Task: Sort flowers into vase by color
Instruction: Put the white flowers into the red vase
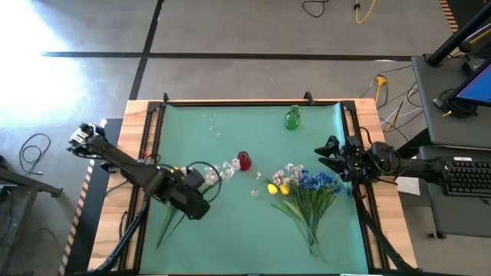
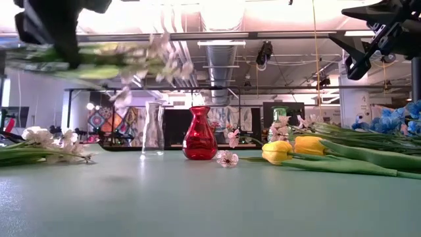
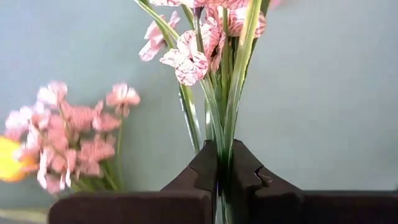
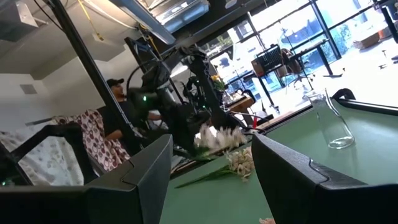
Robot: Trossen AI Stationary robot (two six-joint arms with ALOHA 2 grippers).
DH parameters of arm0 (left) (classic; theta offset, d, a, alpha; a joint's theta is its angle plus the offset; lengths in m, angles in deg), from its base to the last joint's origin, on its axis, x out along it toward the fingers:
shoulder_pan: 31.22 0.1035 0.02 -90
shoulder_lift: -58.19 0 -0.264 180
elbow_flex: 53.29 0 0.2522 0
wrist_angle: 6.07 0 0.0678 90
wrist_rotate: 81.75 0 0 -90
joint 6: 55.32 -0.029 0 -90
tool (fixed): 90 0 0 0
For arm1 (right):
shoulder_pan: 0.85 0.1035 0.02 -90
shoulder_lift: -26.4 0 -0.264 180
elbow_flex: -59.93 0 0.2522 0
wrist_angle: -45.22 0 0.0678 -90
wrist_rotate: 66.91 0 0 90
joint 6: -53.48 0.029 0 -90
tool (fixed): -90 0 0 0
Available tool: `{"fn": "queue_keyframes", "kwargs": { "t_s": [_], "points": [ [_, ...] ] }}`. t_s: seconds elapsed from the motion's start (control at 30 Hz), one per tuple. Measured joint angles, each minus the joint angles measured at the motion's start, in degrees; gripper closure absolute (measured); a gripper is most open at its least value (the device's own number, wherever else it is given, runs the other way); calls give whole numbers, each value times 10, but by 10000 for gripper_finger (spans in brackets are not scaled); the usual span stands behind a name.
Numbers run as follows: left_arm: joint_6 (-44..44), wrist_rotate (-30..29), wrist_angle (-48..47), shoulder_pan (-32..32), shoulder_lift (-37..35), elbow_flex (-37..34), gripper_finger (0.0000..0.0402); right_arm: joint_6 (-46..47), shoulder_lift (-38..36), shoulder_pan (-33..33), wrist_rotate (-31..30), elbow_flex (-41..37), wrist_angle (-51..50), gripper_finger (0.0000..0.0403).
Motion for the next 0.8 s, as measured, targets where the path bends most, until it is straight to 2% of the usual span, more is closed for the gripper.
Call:
{"fn": "queue_keyframes", "kwargs": {
  "t_s": [0.1, 0.17, 0.37, 0.5, 0.67, 0.73, 0.8],
  "points": [
    [-42, -67, 37, 0, -32, 0, 402, 0, 0, 0, 0, 0, -1, 190],
    [-104, -115, 92, 0, -49, 0, 401, 0, 0, 0, 0, 0, 0, 190],
    [-399, -234, 335, 13, -73, -11, 401, -1, 0, 0, -1, 0, 0, 190],
    [-570, -236, 487, 47, -67, -25, 401, -2, 0, 0, -1, 0, -3, 190],
    [-679, -230, 620, 108, -54, -51, 401, -2, 0, 0, -1, 0, -17, 190],
    [-717, -205, 699, 132, -54, -77, 401, -2, 0, 0, -1, 0, -17, 190],
    [-747, -151, 805, 158, -54, -110, 401, -2, 0, 0, -1, 0, -17, 190]
  ]
}}
